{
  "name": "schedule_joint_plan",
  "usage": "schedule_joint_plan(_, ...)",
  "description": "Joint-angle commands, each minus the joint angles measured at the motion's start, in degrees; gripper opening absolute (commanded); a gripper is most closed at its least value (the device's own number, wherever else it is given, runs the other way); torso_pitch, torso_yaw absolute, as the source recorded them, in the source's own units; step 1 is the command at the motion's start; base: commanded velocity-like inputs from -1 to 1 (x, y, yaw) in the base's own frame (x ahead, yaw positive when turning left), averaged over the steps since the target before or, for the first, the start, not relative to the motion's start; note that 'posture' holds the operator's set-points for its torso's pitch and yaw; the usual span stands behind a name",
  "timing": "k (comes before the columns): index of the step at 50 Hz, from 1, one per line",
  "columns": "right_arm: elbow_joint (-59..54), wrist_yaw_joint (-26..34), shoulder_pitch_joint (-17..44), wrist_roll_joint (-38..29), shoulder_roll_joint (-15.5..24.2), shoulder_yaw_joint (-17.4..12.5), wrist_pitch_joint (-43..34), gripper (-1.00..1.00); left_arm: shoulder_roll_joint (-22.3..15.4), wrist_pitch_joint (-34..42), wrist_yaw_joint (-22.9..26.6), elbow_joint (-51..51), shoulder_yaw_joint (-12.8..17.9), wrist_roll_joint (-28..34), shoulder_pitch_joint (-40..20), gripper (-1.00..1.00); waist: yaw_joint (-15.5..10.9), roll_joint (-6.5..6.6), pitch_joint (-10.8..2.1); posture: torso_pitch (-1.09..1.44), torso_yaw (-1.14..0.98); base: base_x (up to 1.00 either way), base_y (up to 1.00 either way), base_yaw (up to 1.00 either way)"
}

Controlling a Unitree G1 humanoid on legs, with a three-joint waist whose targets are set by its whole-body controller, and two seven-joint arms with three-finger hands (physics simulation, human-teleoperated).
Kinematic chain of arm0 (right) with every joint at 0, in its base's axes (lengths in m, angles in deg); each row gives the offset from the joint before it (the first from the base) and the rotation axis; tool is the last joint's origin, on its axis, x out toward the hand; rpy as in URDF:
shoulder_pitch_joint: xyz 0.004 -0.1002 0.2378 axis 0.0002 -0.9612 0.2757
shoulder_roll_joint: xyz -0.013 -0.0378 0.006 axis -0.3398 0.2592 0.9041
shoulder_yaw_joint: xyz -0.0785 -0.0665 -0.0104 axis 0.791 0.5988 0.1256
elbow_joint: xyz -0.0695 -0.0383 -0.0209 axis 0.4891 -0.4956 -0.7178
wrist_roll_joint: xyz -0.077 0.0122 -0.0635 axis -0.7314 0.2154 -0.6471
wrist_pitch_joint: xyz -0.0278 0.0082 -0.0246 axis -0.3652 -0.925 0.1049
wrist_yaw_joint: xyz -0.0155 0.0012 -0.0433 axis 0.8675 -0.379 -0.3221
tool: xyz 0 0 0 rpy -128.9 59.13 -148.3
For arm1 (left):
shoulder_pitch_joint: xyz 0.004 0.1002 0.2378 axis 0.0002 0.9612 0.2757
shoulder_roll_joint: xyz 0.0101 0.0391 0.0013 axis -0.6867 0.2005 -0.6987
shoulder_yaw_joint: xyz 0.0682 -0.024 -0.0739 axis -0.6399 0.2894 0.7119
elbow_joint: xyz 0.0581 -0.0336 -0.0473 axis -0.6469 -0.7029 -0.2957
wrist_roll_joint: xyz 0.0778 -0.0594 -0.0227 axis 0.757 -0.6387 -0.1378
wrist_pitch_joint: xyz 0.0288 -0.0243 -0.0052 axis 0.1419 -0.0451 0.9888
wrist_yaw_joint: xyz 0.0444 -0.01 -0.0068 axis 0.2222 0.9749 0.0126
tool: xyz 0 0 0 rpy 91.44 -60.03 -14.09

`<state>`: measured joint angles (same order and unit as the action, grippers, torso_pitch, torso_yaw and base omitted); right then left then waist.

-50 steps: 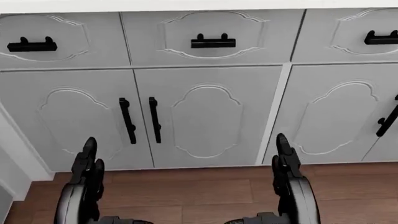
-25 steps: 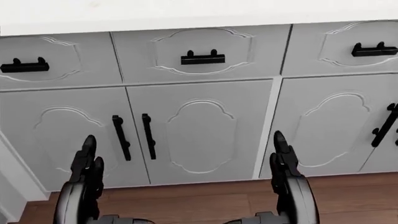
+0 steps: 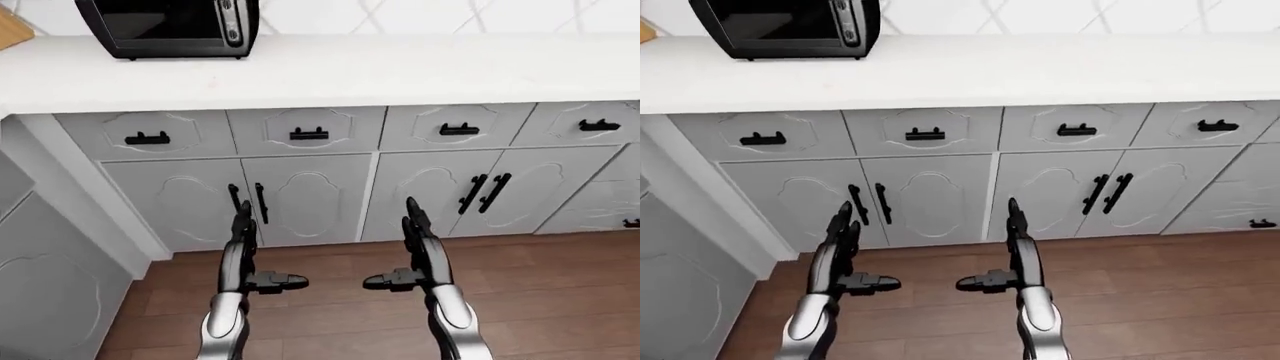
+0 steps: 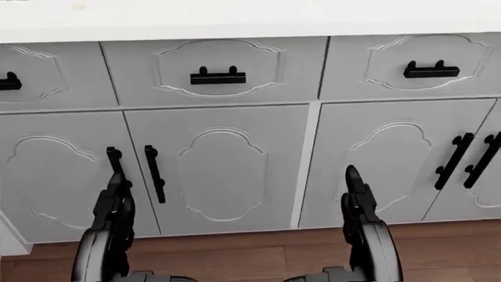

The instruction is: Navigate to the toaster.

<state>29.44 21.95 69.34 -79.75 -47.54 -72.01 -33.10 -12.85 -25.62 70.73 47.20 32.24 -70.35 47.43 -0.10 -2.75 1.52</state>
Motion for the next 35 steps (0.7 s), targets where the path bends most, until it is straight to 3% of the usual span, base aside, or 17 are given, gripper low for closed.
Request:
schedule_joint_plan(1, 2.46, 0.0, 0.97, 0.18, -0.26, 0.42, 1.46, 1.0, -0.55, -1.63, 0.0, 2.63, 0.62, -0.09, -0.94, 1.0, -0.34, -0.27, -0.61, 0.0, 0.0, 0.0, -0.24, 0.0)
schedule_joint_plan(11, 3.02, 0.11, 0.75, 0.05, -0.26, 0.57, 0.99, 1.0, -0.55, -1.63, 0.0, 2.63, 0.62, -0.09, -0.94, 1.0, -0.6, 4.58, -0.12, 0.0, 0.0, 0.0, -0.25, 0.0)
schedule_joint_plan(13, 2.87, 0.06, 0.77, 0.01, -0.28, 0.55, 1.25, 1.0, -0.55, -1.63, 0.0, 2.63, 0.62, -0.09, -0.94, 1.0, -0.61, 6.47, -0.21, 0.0, 0.0, 0.0, -0.24, 0.0)
schedule_joint_plan(14, 2.91, 0.09, 0.75, 0.03, -0.3, 0.57, 1.16, 1.0, -0.55, -1.63, 0.0, 2.63, 0.62, -0.09, -0.94, 1.0, -0.68, 8.11, -0.84, 0.0, 0.0, 0.0, -0.23, 0.0)
schedule_joint_plan(15, 2.85, 0.11, 0.78, 0.01, -0.3, 0.6, 1.14, 1.0, -0.55, -1.63, 0.0, 2.63, 0.62, -0.09, -0.94, 1.0, -1.22, 5.42, -0.39, 0.0, 0.0, 0.0, -0.24, 0.0)
schedule_joint_plan(17, 2.5, 0.14, 0.94, 0.01, -0.27, 0.56, 1.31, 1.0, -0.55, -1.63, 0.0, 2.63, 0.62, -0.09, -0.94, 1.0, -0.97, 6.51, -0.54, 0.0, 0.0, 0.0, -0.25, 0.0)
schedule_joint_plan(19, 2.59, 0.14, 0.9, 0.02, -0.29, 0.56, 1.3, 1.0, -0.55, -1.63, 0.0, 2.63, 0.62, -0.09, -0.94, 1.0, -0.96, 6.21, -1.14, 0.0, 0.0, 0.0, -0.25, 0.0)
schedule_joint_plan(23, 2.09, 0.12, 1.05, -0.02, -0.3, 0.56, 1.63, 1.0, -0.55, -1.63, 0.0, 2.63, 0.62, -0.09, -0.94, 1.0, -1.02, 3.99, -0.55, 0.0, 0.0, 0.0, -0.25, 0.0)
schedule_joint_plan(25, 2.47, 0.11, 0.94, 0.02, -0.3, 0.56, 1.34, 1.0, -0.55, -1.63, 0.0, 2.63, 0.62, -0.09, -0.94, 1.0, -1.01, 1.99, -0.58, 0.0, 0.0, 0.0, -0.25, 0.0)
schedule_joint_plan(26, 2.77, 0.12, 0.85, 0.02, -0.32, 0.6, 1.11, 1.0, -0.55, -1.63, 0.0, 2.63, 0.62, -0.09, -0.94, 1.0, -0.93, 0.3, -0.96, 0.0, 0.0, 0.0, -0.25, 0.0)
schedule_joint_plan(27, 2.68, 0.11, 0.78, 0.0, -0.33, 0.61, 1.28, 1.0, -0.55, -1.63, 0.0, 2.63, 0.62, -0.09, -0.94, 1.0, -0.62, -2.35, -1.72, 0.0, 0.0, 0.0, -0.25, 0.0)
schedule_joint_plan(28, 2.49, 0.13, 0.86, 0.04, -0.32, 0.58, 1.37, 1.0, -0.55, -1.63, 0.0, 2.63, 0.62, -0.09, -0.94, 1.0, -0.12, -0.09, -1.26, 0.0, 0.0, 0.0, -0.25, 0.0)
schedule_joint_plan(30, 3.01, 0.13, 0.62, 0.05, -0.35, 0.63, 1.06, 1.0, -0.55, -1.63, 0.0, 2.63, 0.62, -0.09, -0.94, 1.0, -0.01, 0.26, -0.82, 0.0, 0.0, 0.0, -0.25, 0.0)
schedule_joint_plan(35, 3.15, -0.06, 0.55, 0.17, -0.4, 0.54, 0.99, 1.0, -0.55, -1.63, 0.0, 2.63, 0.62, -0.09, -0.94, 1.0, -0.36, 3.0, -0.1, 0.0, 0.0, 0.0, -0.25, 0.0)
